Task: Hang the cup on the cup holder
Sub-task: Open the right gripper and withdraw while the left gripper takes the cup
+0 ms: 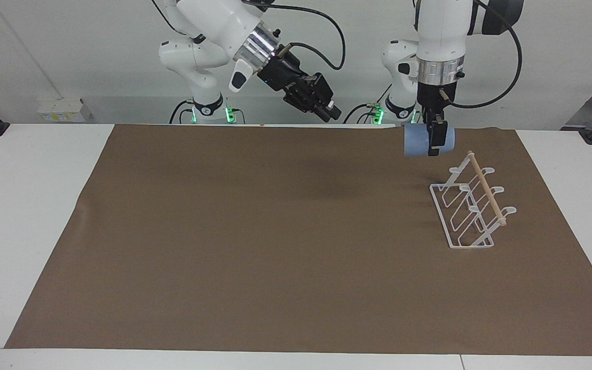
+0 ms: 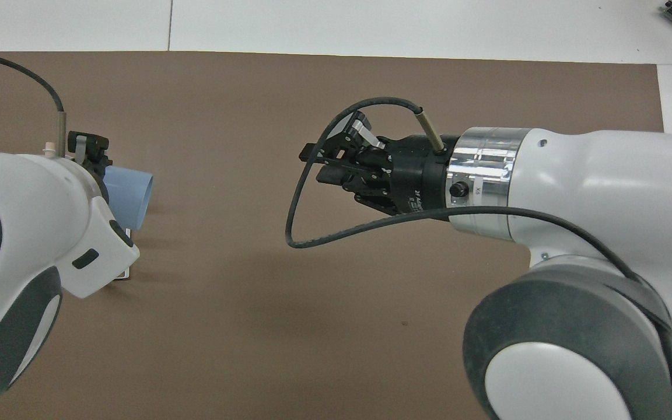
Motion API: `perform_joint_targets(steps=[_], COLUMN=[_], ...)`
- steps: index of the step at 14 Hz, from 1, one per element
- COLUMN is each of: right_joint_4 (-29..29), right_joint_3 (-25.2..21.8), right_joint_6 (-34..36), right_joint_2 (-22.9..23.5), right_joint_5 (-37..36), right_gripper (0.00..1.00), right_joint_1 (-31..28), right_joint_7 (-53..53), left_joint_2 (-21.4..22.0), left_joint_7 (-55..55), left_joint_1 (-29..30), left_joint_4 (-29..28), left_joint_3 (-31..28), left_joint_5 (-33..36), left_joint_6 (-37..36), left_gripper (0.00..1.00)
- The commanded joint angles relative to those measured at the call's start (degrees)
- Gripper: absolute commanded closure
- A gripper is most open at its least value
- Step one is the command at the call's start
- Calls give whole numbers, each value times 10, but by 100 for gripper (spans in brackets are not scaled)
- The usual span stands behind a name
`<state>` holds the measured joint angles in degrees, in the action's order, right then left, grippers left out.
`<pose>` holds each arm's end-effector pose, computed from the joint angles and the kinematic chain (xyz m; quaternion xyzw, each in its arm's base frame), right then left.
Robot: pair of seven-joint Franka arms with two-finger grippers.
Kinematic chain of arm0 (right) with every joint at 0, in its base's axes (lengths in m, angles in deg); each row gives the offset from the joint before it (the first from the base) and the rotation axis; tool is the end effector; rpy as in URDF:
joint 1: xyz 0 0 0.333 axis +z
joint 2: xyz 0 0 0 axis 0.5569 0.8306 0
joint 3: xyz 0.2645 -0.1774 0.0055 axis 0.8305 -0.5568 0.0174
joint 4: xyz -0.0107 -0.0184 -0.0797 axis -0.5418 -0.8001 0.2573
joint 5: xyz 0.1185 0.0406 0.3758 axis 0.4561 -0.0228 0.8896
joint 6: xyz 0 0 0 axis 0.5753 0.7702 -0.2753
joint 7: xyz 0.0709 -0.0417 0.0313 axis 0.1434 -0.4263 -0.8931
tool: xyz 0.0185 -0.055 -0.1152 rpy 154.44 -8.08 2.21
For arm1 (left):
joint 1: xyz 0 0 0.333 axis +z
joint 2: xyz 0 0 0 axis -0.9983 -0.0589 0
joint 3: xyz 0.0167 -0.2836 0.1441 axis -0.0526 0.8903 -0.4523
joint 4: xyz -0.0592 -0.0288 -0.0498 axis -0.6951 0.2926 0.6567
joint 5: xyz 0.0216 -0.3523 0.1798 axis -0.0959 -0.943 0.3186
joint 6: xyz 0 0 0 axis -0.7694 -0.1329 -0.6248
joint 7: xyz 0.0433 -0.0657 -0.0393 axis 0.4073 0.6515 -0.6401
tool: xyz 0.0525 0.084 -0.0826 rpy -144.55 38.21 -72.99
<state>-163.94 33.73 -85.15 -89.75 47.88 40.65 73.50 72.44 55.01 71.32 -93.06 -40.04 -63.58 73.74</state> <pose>0.5429 0.2967 0.6353 -0.8641 0.2564 -0.0256 0.4323 0.5032 -0.1747 0.5988 -0.6314 0.7469 0.0128 0.2082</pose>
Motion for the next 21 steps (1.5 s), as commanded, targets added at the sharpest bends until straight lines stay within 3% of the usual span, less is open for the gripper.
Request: perform_joint_targets(steps=[1, 4, 6, 11, 15, 18, 21], right_joint_4=[0, 2, 6, 33, 43, 53, 59], right_joint_3=[3, 3, 3, 1, 1, 1, -12], right_joint_6=[27, 79, 120, 219, 255, 281, 321], right_joint_2=[5, 5, 4, 3, -1, -3, -5], right_joint_5=[-14, -81, -109, -217, -268, -301, -327], right_gripper=[63, 63, 63, 63, 63, 65, 66], right_joint_1=[-31, -57, -76, -117, -133, -131, -136], right_joint_7=[-104, -217, -303, -457, -487, -485, -484], left_joint_2=[17, 17, 29, 0, -73, -106, -110], left_joint_7=[-18, -33, -109, -163, -199, -271, -288], left_joint_1=[6, 35, 45, 33, 33, 33, 33], left_joint_4=[-14, -18, -36, -57, -42, -50, -59], left_joint_3=[-3, -4, 1, 4, 4, 4, 4], left_joint_5=[50, 52, 58, 201, 334, 367, 380], left_joint_6=[-6, -7, -40, -20, -24, -23, -12], left_gripper=[100, 100, 100, 100, 100, 100, 100])
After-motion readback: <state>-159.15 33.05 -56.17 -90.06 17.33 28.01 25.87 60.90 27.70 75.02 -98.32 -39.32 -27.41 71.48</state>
